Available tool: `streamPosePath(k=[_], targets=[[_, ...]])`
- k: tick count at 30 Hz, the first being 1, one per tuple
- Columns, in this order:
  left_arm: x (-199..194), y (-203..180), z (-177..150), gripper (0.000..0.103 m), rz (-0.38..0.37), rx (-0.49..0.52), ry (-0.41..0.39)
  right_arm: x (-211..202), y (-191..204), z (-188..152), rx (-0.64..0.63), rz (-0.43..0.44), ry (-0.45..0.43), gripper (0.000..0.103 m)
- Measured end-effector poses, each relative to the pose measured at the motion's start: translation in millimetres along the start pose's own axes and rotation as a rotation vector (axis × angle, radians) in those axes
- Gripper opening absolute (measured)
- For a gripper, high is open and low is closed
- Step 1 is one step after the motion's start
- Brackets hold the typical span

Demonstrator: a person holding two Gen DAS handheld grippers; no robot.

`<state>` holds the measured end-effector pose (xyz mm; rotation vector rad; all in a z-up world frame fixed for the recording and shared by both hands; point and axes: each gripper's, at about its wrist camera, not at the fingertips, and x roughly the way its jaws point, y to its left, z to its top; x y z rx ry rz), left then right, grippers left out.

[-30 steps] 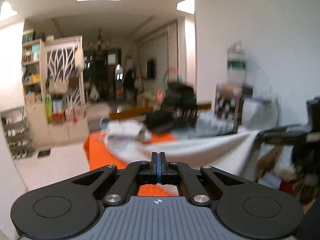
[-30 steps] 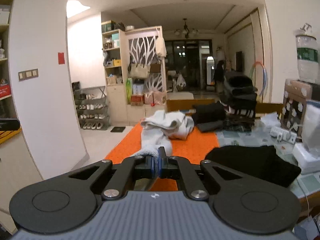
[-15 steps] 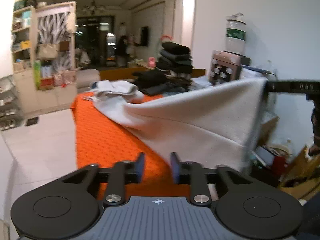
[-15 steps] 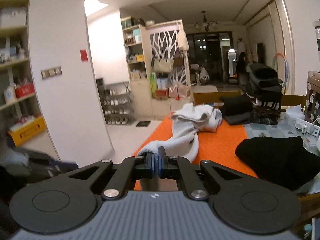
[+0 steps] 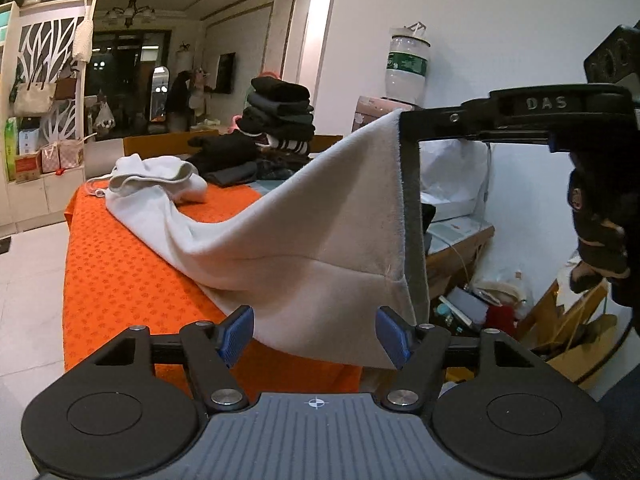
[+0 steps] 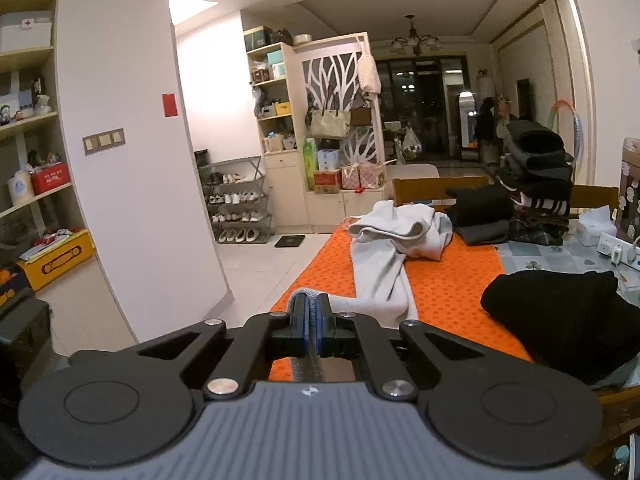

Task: Fold clothes
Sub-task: 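Lower the garment leg onto the tablecloth and open both grippers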

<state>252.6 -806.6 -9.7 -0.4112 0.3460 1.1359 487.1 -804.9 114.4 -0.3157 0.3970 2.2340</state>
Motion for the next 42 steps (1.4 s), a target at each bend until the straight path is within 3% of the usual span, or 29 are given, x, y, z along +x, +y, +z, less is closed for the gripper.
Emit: streamPosePath(k=[5,13,20,22,31,36,42], targets=[[-2,9,0,0.07,0.012,0.001,0.009,-14,1,-2,0.018,-0.015,0.001,0.004],[2,30,3,0.07,0.057,0.013,0.045,-41,-30,-59,0.055,-0.152,0.209,0.006],[14,51,11,0.07,0.115,-0.013,0.051,-30,-40,-69,0.079,-0.146,0.213,0.008],[14,58,12,0.07,0.138,-0.028,0.046,-18,-42,-68,0.089,-0.13,0.211,0.015],[12,115,19,0.071,0.236,-0.119,0.043,52,-47,-57,0.145,-0.077,0.202,0.03],[15,171,23,0.074,0.242,-0.137,0.059,108,-43,-49,0.188,-0.092,0.2,0.034],[17,258,38,0.074,0.187,-0.1,0.089,186,-24,-35,0.292,-0.181,0.158,0.034]])
